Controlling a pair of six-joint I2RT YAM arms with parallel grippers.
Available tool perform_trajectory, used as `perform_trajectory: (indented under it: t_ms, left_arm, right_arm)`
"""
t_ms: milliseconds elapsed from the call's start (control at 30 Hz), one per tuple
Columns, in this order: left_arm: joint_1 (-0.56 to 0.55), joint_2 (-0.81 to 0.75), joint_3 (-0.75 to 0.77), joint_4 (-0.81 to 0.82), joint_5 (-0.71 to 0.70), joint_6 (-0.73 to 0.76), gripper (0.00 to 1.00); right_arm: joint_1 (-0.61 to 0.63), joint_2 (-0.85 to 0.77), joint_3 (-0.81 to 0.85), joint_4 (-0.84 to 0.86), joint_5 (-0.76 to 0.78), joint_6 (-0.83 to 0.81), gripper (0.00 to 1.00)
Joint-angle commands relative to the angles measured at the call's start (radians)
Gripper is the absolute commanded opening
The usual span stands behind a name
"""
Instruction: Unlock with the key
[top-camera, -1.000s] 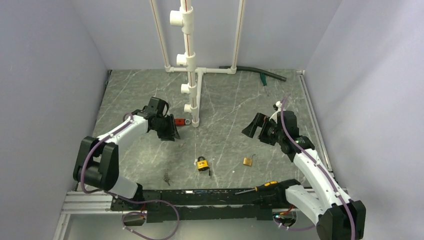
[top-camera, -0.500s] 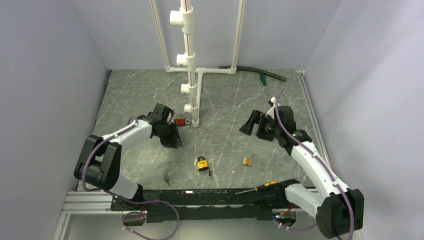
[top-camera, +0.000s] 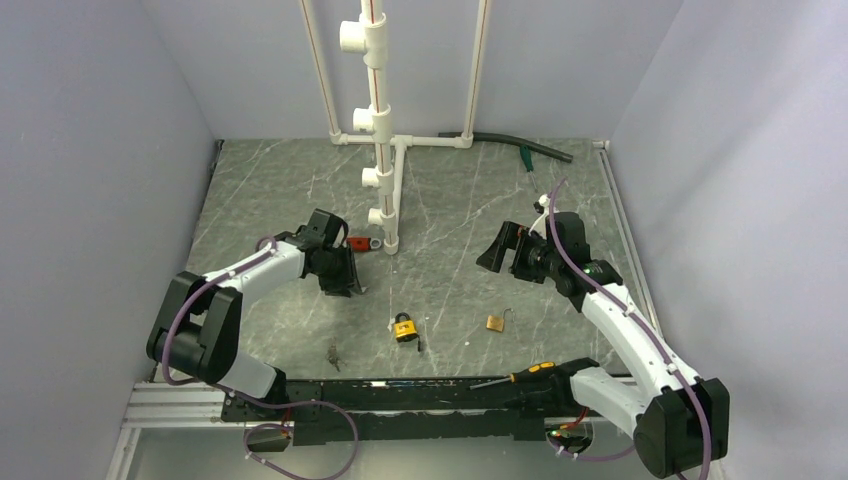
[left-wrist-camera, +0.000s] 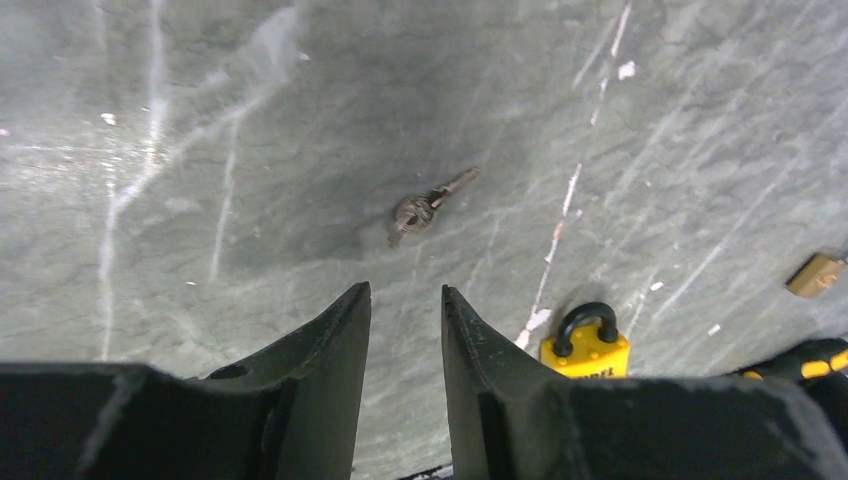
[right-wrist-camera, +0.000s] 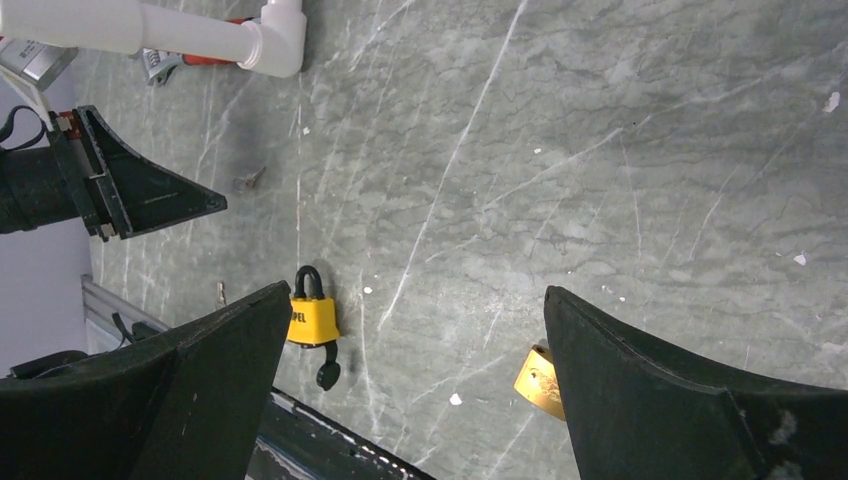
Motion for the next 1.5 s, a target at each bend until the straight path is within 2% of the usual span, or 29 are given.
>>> perform_trajectory:
  t_ms: [0, 367, 700, 867, 967, 1000, 1100, 1167, 1333, 1467]
  left_arm:
    - [-0.003, -0.025, 0.018, 0.02, -0.083, 0.019, 0.37]
    - [-0.003, 0.036, -0.004, 0.124, -0.003, 0.017, 0.35]
    - [-0.003, 0.088, -0.002, 0.151, 0.014, 0.013, 0.25]
    - [-0.004, 0.082, -0.008, 0.143, 0.003, 0.01, 0.26]
    - [-0.006, 0.063, -0.003, 0.106, -0.019, -0.001, 0.31]
    - [-0.006, 0.046, -0.004, 0.086, -0.037, -0.009, 0.37]
    - [-0.009, -0.027, -0.014, 0.002, -0.137, -0.062, 0.68]
    - [-0.016, -0.077, -0.02, -0.064, -0.195, -0.1, 0.76]
    - [-0.062, -0.18, -0.037, -0.302, -0.38, -0.256, 0.75]
    - [-0.104, -0.212, -0.064, -0.469, -0.422, -0.409, 0.71]
  right_arm:
    - [0.011, -0.026, 0.021, 0.003, 0.014, 0.007, 1.0]
    - [0.015, -0.033, 0.016, -0.01, 0.027, -0.001, 1.0]
    - [0.018, -0.017, 0.022, -0.013, 0.026, -0.01, 1.0]
    - [0.018, -0.016, 0.015, -0.011, 0.026, -0.011, 1.0]
    - [0.018, -0.015, 0.012, -0.01, 0.02, -0.009, 1.0]
    - [0.018, -0.015, 0.014, -0.012, 0.019, -0.011, 1.0]
    - [0.018, -0.017, 0.017, -0.021, 0.027, -0.015, 1.0]
    - [0.018, -0.02, 0.018, -0.027, 0.031, -0.014, 1.0]
    - [0.02, -0.029, 0.016, -0.031, 0.033, -0.009, 1.0]
    - [0.022, -0.027, 0.005, -0.02, 0.027, -0.005, 1.0]
